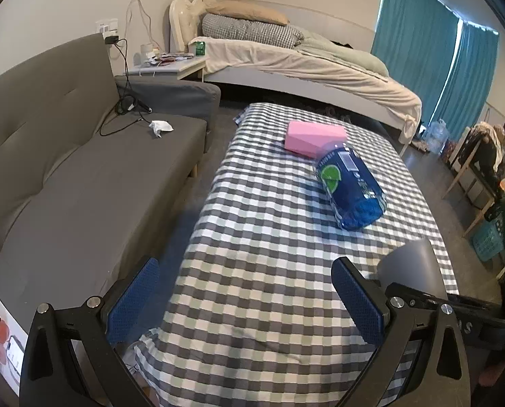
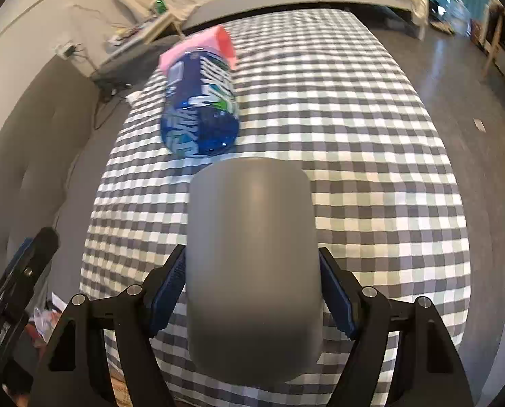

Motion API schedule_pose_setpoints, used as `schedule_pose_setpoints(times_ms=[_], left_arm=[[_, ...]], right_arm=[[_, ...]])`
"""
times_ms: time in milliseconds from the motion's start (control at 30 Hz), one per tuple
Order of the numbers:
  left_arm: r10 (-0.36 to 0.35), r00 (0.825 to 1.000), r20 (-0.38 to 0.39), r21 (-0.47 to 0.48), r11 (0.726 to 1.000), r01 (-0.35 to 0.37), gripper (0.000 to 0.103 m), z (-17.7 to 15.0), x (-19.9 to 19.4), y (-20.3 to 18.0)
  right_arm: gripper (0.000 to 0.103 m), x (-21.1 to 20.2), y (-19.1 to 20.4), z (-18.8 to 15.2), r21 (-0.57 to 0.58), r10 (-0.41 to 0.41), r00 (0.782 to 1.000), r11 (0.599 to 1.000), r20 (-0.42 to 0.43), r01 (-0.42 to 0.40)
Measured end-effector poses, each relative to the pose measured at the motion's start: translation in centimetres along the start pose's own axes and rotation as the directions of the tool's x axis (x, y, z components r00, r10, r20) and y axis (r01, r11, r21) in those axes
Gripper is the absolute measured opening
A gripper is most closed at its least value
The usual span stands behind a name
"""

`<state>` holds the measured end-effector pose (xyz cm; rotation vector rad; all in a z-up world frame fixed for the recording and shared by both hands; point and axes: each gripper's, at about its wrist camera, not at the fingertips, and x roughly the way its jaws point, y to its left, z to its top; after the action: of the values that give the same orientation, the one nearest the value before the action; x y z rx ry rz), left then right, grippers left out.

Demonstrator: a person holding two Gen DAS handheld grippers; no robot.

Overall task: Flip cup upside down
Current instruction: 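Lift the grey cup with the right tool toward the left tool, then grasp the grey cup with the left tool while the right tool releases it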

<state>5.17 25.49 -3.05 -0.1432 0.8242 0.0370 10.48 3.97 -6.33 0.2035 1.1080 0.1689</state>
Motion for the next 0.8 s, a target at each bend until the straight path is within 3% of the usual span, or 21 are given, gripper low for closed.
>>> schedule_pose_setpoints(times_ms=[67, 167, 233, 400, 467, 600, 800], left_arm=[[0.017, 1.0, 0.016, 0.022, 1.0, -0.018, 0.103, -0.2, -0.3, -0.9], [0.0, 1.0, 0.032, 0.058, 0.998, -0.002, 0.103, -0.3, -0.9, -2.5], [-0.003, 0.999, 0.043, 0.077, 0.997, -0.001, 0.103, -0.4, -1.4, -4.0], [-0.044, 0.997, 0.064, 0.143, 0.989, 0.035, 0.103, -1.2, -3.0, -8.1], [-0.062, 0.997, 0.056, 0.182, 0.982, 0.051, 0.103, -1.6, -3.3, -9.7], [-0.111, 0.994, 0.021, 0.174, 0.979, 0.106, 0.103, -2.4, -3.5, -11.5], [-0.136, 0.983, -0.124, 0.147, 0.977, 0.154, 0.103, -4.2, -1.1, -13.3]], right_arm=[[0.088, -1.8, -0.3, -0.4, -0.025, -0.01, 0.997, 1.0, 0.081, 0.012], [0.089, -4.7, -1.7, -1.0, -0.013, 0.0, 0.983, 1.0, 0.182, 0.002], [0.089, -6.4, -2.5, -1.3, 0.012, -0.044, 0.971, 0.999, 0.236, 0.043], [0.089, -10.5, -4.2, -3.1, 0.025, -0.152, 0.907, 0.988, 0.392, 0.155], [0.089, -11.2, -5.1, -4.0, 0.033, -0.185, 0.891, 0.981, 0.415, 0.189], [0.089, -11.5, -7.4, -4.9, 0.067, -0.191, 0.889, 0.981, 0.416, 0.18], [0.089, -12.5, -8.7, -5.8, 0.067, -0.22, 0.869, 0.975, 0.444, 0.213]])
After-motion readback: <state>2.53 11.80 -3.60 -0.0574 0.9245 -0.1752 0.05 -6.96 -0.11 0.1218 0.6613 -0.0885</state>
